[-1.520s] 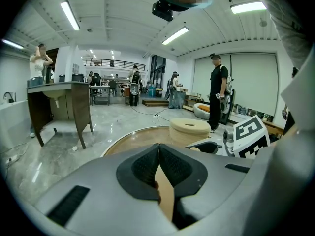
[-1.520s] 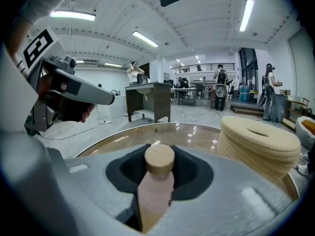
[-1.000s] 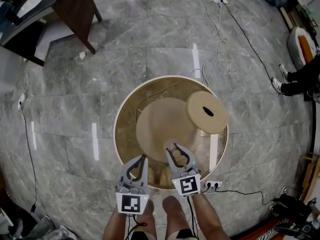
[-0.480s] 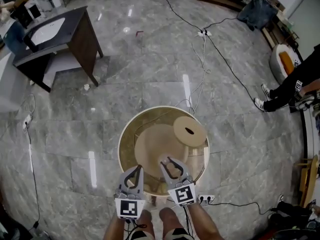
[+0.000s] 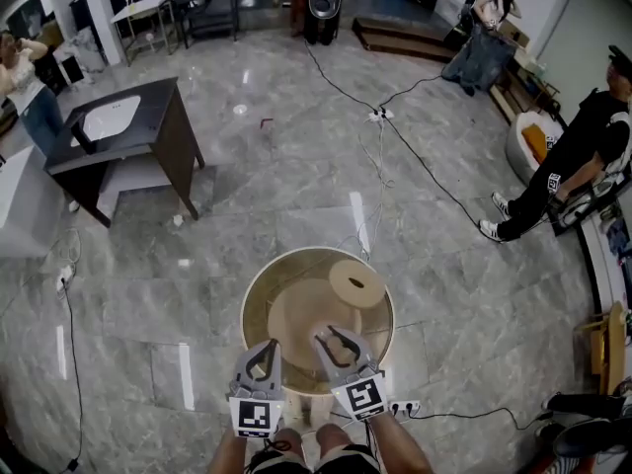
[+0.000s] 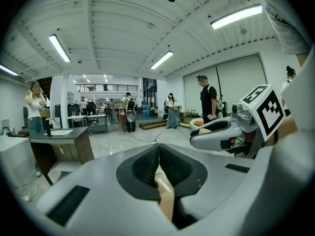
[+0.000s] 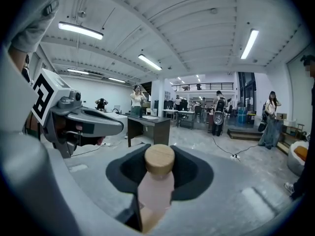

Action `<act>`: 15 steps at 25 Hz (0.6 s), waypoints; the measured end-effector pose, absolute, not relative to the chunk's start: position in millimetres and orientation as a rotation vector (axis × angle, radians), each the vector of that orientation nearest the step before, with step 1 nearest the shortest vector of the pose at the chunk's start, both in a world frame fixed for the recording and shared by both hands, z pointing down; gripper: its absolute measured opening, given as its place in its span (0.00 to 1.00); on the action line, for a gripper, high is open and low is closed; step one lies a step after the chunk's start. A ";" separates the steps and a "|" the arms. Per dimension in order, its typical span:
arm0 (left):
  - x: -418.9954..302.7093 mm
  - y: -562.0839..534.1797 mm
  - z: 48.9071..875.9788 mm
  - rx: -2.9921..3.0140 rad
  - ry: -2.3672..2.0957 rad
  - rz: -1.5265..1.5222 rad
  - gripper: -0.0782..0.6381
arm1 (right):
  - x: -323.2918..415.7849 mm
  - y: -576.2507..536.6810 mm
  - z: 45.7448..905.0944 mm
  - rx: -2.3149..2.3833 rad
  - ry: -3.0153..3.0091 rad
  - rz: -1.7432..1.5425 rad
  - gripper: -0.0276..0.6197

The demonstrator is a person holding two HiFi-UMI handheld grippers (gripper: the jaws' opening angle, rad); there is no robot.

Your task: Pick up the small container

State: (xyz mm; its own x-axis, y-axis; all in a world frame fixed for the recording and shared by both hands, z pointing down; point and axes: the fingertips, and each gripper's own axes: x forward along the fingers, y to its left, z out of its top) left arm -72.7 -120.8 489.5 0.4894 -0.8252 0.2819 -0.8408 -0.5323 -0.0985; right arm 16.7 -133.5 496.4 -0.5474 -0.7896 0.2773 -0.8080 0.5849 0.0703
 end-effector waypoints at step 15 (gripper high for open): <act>-66.4 -59.7 383.8 2.770 -1.472 0.386 0.13 | 57.0 -54.8 372.2 1.480 -2.486 0.038 0.23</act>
State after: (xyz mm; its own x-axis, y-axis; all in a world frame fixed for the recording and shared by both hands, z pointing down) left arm -66.4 -59.7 383.8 0.5361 -0.8187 0.2056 -0.8142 -0.5658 -0.1303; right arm 57.0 -54.8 372.2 -0.4539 -0.8624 0.2242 -0.8688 0.4841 0.1035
